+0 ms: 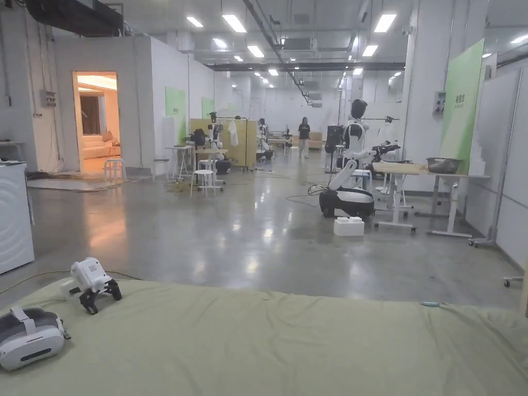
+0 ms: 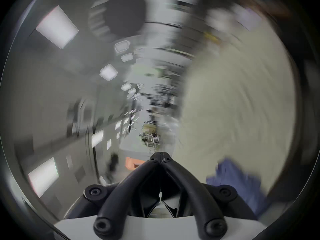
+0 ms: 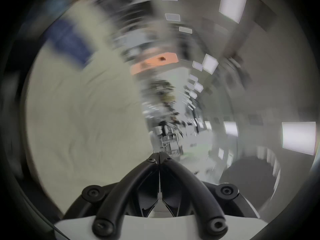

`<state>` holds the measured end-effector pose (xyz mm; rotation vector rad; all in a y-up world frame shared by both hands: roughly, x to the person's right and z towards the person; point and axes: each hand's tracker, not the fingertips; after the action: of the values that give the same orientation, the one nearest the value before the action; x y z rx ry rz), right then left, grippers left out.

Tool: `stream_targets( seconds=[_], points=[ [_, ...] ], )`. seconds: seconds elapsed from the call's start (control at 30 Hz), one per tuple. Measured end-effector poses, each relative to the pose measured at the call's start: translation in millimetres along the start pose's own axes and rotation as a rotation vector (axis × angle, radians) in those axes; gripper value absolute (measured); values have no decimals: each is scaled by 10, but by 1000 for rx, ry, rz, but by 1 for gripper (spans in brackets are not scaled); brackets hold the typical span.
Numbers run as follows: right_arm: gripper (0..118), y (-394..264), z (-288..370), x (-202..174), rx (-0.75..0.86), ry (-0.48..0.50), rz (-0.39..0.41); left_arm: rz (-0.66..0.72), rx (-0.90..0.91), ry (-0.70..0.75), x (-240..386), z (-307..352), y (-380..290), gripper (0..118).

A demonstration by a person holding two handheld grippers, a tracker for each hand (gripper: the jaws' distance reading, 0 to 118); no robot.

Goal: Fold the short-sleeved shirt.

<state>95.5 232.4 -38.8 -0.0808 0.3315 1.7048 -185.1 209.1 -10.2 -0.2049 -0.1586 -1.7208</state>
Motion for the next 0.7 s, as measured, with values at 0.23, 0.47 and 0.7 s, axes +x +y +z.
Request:
stream_targets(
  seconds=[0.23,0.47,0.7],
  points=[
    [0,-89,16,19,94,27,-355,797,2,-49,-536,1,-183,0],
    [0,-680,155,418,229,-291,-1867,2169,349,106,-741,204,-1096,0],
    [0,-778,87,290,115,-218,-1848,1944,221,97,-706,229,-879,0]
  ],
)
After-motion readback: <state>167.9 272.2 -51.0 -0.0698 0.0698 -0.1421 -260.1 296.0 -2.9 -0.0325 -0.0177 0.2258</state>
